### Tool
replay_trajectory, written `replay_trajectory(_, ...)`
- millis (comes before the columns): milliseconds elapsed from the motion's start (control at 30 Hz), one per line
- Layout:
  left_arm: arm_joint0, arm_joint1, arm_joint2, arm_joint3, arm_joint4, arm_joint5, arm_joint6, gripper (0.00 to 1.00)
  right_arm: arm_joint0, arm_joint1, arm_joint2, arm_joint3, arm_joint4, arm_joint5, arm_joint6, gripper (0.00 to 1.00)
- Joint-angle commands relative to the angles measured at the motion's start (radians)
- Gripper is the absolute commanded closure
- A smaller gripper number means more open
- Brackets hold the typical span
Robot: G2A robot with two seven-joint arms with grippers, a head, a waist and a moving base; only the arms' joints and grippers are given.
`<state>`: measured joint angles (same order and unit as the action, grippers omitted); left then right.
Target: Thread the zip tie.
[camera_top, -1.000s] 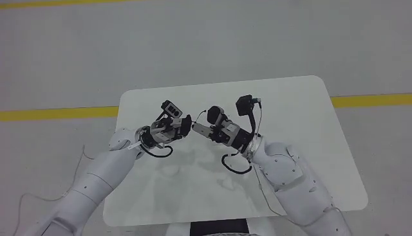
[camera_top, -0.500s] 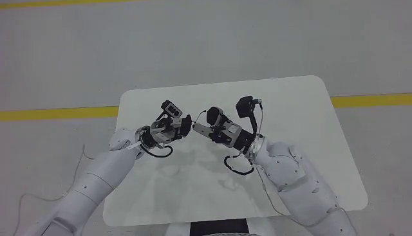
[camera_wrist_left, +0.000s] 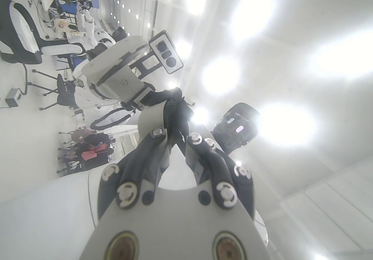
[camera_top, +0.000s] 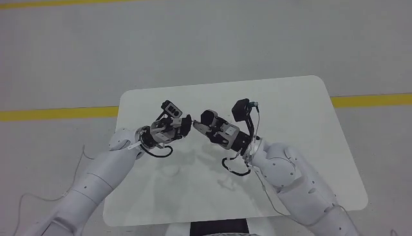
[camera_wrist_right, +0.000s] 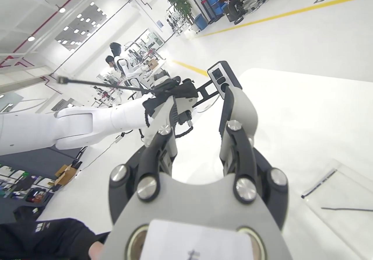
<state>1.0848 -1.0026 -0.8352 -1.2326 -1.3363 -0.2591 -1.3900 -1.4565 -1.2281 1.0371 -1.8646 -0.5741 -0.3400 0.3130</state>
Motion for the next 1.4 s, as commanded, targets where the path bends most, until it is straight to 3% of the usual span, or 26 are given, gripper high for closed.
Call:
replay_trajectory(0, 0.0, 0.0, 0.0, 0.0, 0.0, 0.0, 0.0, 1.0, 0.0, 0.005, -0.004, -0.001, -0.001, 0.0, -0.009, 0.65)
replay_trajectory(333, 0.0, 0.0, 0.0, 0.0, 0.0, 0.0, 0.0, 1.0, -0.011, 0.032, -0.005, -0.002, -0.022, 0.0, -0.053, 0.65)
replay_trajectory(567, 0.0, 0.0, 0.0, 0.0, 0.0, 0.0, 0.0, 1.0, -0.024, 0.05, -0.022, -0.021, -0.171, 0.0, -0.115, 0.65)
replay_trajectory(767, 0.0, 0.0, 0.0, 0.0, 0.0, 0.0, 0.0, 1.0, -0.033, 0.065, -0.045, -0.035, -0.224, 0.0, -0.177, 0.66)
replay_trajectory(1367, 0.0, 0.0, 0.0, 0.0, 0.0, 0.0, 0.0, 1.0, 0.005, 0.114, -0.116, -0.038, -0.225, 0.0, -0.237, 0.7)
